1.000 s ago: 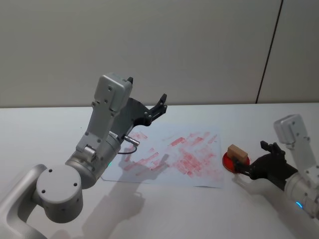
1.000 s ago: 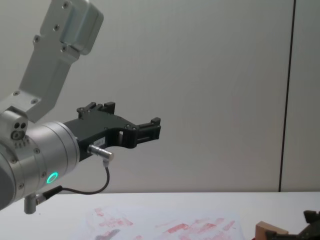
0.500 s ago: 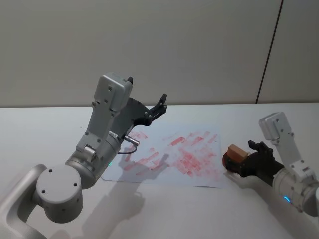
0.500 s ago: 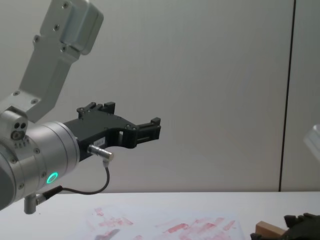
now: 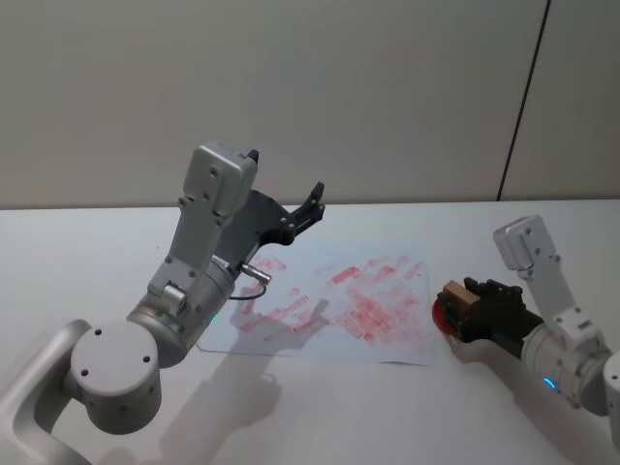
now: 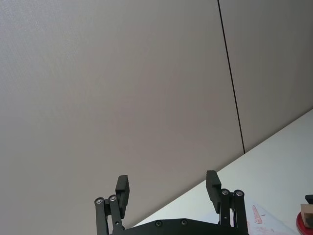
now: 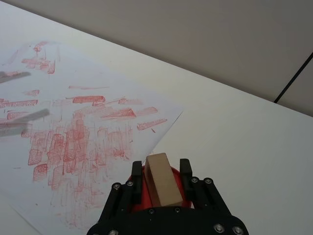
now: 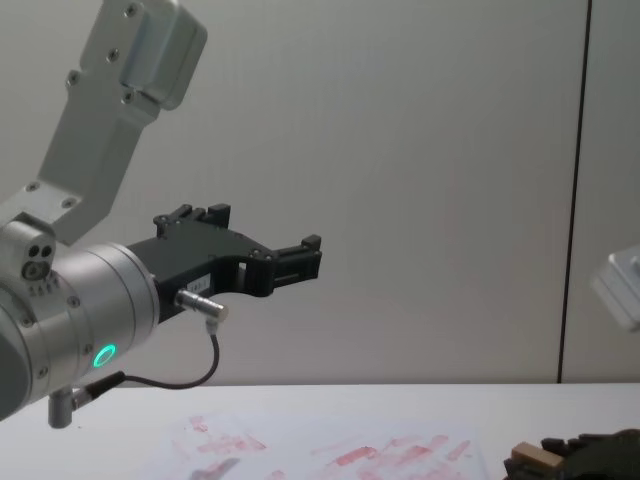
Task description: Use the one hand to pick up the stamp and affix it onto the A4 paper.
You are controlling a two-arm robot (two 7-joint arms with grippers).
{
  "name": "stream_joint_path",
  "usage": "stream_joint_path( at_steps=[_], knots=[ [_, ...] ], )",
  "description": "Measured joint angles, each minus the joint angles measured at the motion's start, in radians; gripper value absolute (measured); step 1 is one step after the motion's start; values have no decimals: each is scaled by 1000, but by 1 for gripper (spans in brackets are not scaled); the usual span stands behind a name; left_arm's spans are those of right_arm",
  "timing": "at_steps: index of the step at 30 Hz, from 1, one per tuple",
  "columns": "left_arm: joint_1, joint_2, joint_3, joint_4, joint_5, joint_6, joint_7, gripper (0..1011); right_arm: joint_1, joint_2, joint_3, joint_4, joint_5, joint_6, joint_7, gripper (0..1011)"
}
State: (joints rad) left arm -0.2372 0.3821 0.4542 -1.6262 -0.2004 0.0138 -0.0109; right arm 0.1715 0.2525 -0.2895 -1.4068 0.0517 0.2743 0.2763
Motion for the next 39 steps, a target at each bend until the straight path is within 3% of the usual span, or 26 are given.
stream_joint_path(
  at_steps=[9,20,28,39],
  knots=[
    [0,0,0,0,0,0,0,1001,3,-1,-1,2,-2,-1,2,222],
    [0,0,0,0,0,0,0,1002,2,0,2,-38,8,-15,9,219],
    [0,0,0,0,0,0,0,1001,37,-22,-7,-57,11,-39,52,220],
    [0,0,0,0,0,0,0,1001,100,-69,-39,6,-19,-33,131,220]
  ],
)
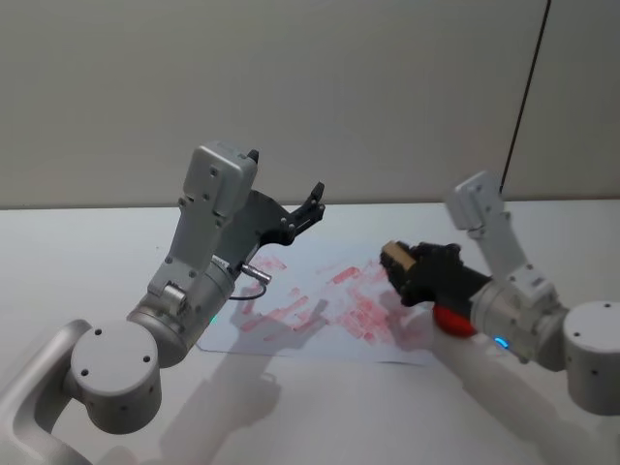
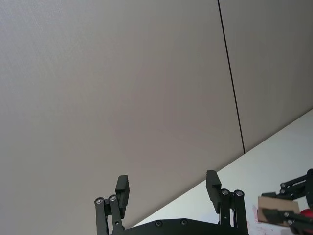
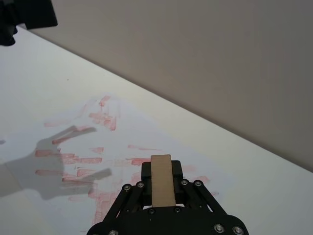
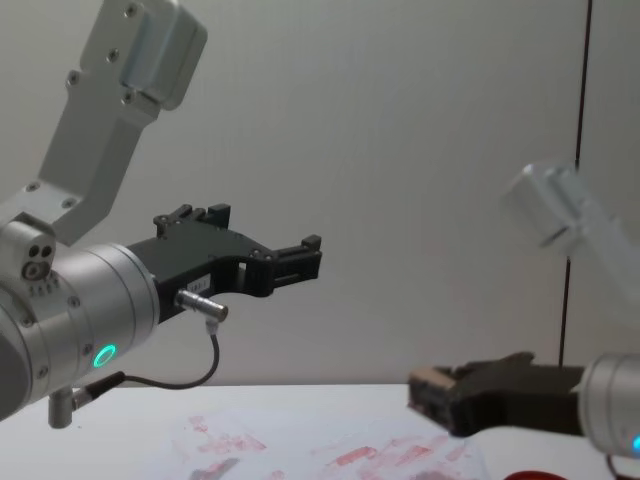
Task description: Use the one hand to pick up the stamp and affix it onto the A4 paper.
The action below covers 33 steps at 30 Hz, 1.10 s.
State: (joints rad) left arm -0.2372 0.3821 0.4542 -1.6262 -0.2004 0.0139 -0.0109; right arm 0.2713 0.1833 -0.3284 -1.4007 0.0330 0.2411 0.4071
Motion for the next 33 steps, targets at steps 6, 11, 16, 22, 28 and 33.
stream_joint_path(
  at_steps=[6,11,16,22,28,33],
  knots=[
    [0,0,0,0,0,0,0,1002,28,-25,-25,75,-32,18,33,219],
    [0,0,0,0,0,0,0,1001,40,-41,-43,130,-57,31,46,220],
    [0,0,0,0,0,0,0,1002,46,-50,-54,165,-71,36,48,220],
    [0,0,0,0,0,0,0,1001,53,-60,-64,196,-81,35,44,220],
    [0,0,0,0,0,0,0,1001,54,-62,-69,206,-84,28,37,219],
    [0,0,0,0,0,0,0,1001,47,-58,-68,191,-74,18,30,220]
  ],
)
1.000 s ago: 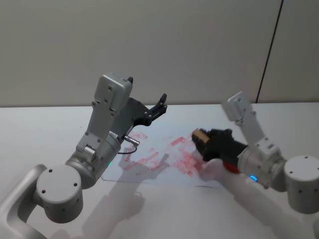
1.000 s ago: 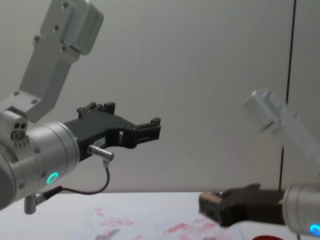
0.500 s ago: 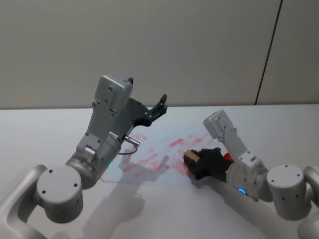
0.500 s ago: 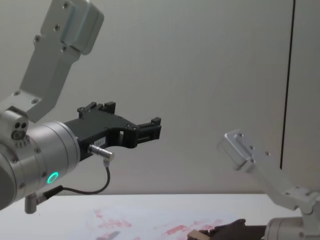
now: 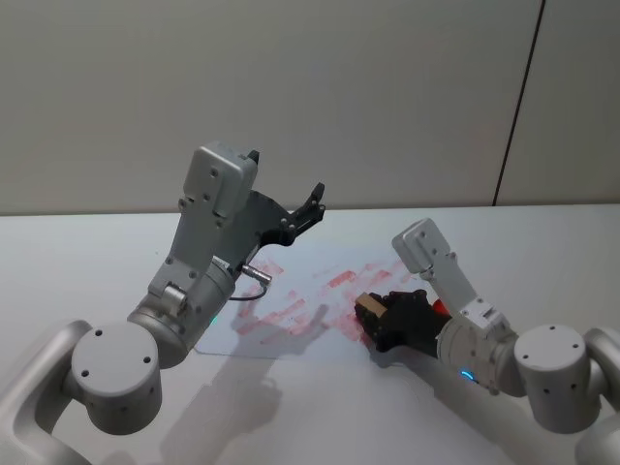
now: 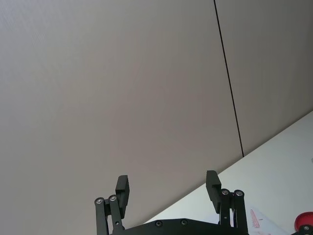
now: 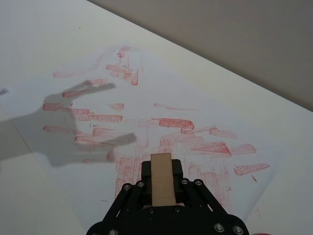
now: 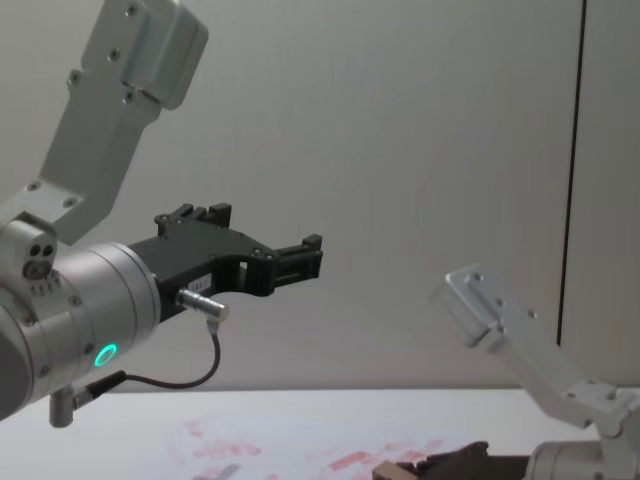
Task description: Use the one hand to pick up the stamp and affix it onto the A4 paper.
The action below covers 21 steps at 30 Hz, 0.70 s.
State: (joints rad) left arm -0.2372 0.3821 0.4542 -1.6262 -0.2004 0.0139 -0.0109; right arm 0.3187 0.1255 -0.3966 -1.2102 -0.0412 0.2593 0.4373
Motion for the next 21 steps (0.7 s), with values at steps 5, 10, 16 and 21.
stream_joint_path(
  at_steps=[5,10,16,21],
  knots=[
    [0,0,0,0,0,0,0,1001,-18,17,12,-59,33,0,-4,220],
    [0,0,0,0,0,0,0,1001,-34,39,34,-137,75,0,-14,220],
    [0,0,0,0,0,0,0,1001,-67,79,67,-233,129,9,-36,220],
    [0,0,0,0,0,0,0,1002,-100,117,93,-295,165,23,-57,220]
  ],
)
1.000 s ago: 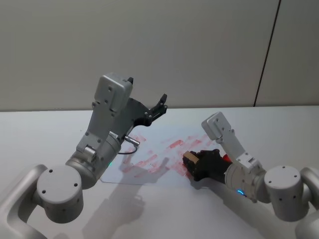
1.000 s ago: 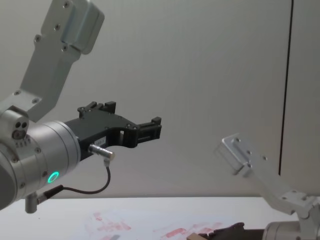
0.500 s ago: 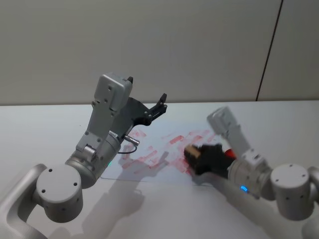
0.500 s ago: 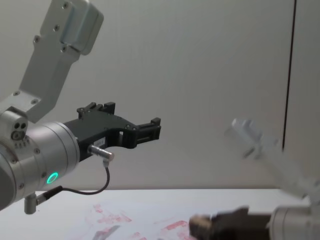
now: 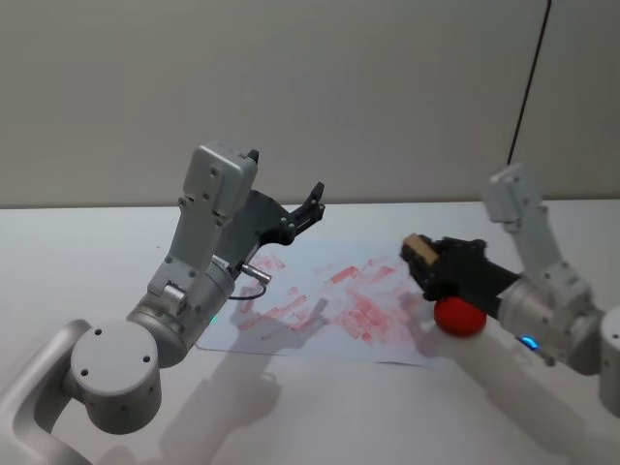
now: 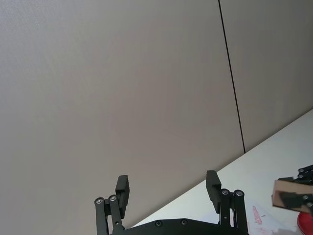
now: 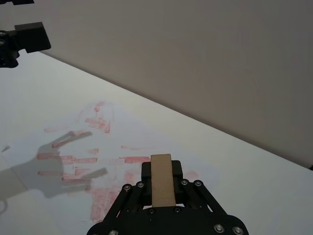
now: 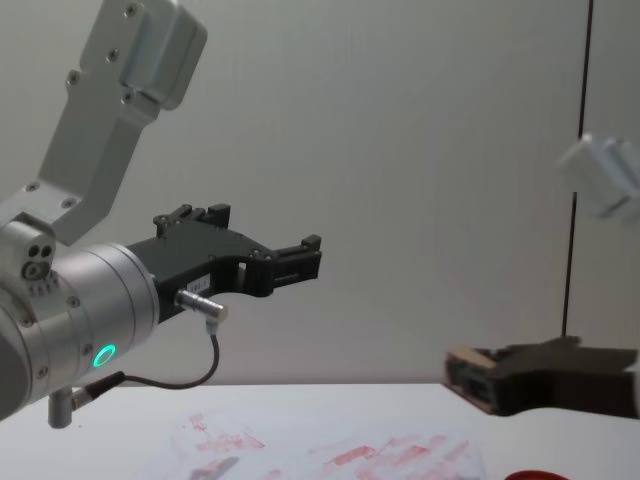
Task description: Use the one hand to pick up the stamp and affix it onto the A4 paper.
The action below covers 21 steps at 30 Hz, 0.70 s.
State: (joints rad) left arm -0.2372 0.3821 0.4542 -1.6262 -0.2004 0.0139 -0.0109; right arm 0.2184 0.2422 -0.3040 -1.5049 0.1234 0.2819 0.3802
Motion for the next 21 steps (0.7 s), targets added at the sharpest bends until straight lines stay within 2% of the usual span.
stream_joint_path(
  at_steps=[9,21],
  knots=[
    [0,0,0,0,0,0,0,1002,-51,53,27,-35,18,21,-21,220],
    [0,0,0,0,0,0,0,1002,-52,63,28,21,-9,24,-16,220]
  ],
)
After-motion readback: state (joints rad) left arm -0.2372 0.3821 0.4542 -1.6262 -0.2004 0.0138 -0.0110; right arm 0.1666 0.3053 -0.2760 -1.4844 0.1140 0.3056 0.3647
